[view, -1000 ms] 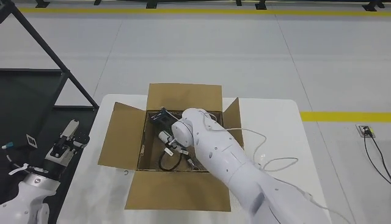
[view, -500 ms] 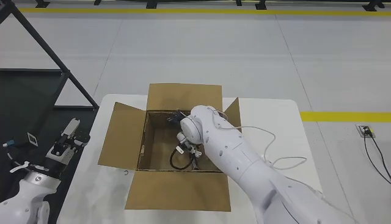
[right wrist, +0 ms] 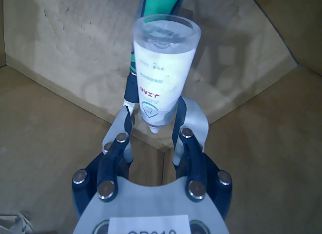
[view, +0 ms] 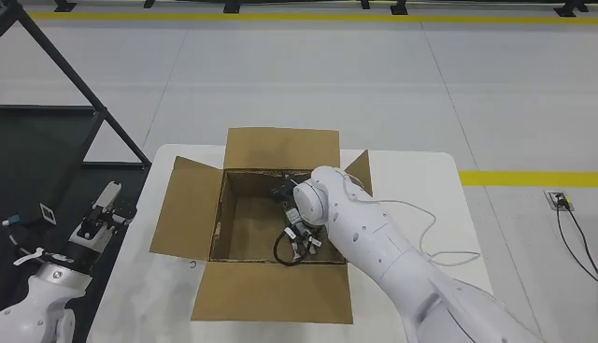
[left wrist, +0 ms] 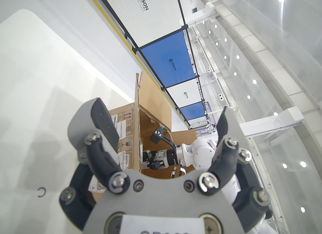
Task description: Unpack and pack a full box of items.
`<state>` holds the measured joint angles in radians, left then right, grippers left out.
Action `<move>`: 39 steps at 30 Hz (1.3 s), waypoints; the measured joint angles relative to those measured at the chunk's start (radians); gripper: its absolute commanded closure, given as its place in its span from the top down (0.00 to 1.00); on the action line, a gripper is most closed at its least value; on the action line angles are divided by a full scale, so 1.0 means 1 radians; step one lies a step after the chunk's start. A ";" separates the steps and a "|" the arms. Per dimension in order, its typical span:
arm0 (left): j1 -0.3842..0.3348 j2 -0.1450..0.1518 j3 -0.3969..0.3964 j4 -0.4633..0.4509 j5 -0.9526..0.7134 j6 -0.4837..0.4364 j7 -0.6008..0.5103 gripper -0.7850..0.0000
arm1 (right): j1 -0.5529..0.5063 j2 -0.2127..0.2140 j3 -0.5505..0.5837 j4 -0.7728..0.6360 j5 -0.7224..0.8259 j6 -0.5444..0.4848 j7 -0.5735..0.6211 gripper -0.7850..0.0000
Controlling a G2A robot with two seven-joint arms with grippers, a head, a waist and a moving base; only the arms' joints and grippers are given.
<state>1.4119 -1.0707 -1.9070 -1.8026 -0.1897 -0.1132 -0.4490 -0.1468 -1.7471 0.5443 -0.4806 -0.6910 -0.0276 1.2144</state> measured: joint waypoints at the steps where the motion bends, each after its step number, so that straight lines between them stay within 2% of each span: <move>1: 0.001 0.000 -0.001 -0.001 0.000 0.000 0.000 1.00 | -0.003 0.002 0.003 -0.004 -0.002 0.001 -0.003 0.49; 7: 0.011 0.000 -0.002 -0.006 0.001 -0.003 0.001 1.00 | -0.026 0.016 0.014 -0.048 -0.043 0.036 -0.058 0.50; 9: 0.015 0.000 -0.003 -0.009 0.001 -0.005 0.000 1.00 | -0.041 0.019 0.015 -0.073 -0.063 0.061 -0.086 0.56; 11: 0.018 0.000 -0.005 -0.011 -0.001 -0.006 -0.001 1.00 | -0.050 0.022 0.018 -0.086 -0.079 0.085 -0.093 0.56; 17: 0.031 0.000 -0.014 -0.017 -0.005 -0.012 0.000 1.00 | -0.071 0.031 0.034 -0.113 -0.107 0.122 -0.100 0.66; 20: 0.037 0.000 -0.017 -0.019 -0.006 -0.014 0.003 1.00 | -0.079 0.035 0.039 -0.129 -0.128 0.147 -0.100 0.62; 21: 0.039 0.000 -0.018 -0.020 -0.007 -0.014 0.003 1.00 | -0.081 0.036 0.041 -0.135 -0.135 0.156 -0.096 0.54; 23: 0.041 0.000 -0.018 -0.021 -0.007 -0.014 0.002 1.00 | -0.083 0.039 0.045 -0.141 -0.150 0.176 -0.092 0.48; 26: 0.043 0.000 -0.019 -0.021 -0.008 -0.015 0.003 1.00 | -0.093 0.042 0.051 -0.158 -0.173 0.213 -0.096 0.44; 39: 0.050 0.000 -0.026 -0.018 -0.016 -0.023 0.008 1.00 | -0.111 0.042 0.078 -0.160 -0.202 0.193 -0.098 0.45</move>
<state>1.4623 -1.0708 -1.9334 -1.8202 -0.2061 -0.1357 -0.4407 -0.2573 -1.7050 0.6222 -0.6408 -0.8927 0.1657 1.1166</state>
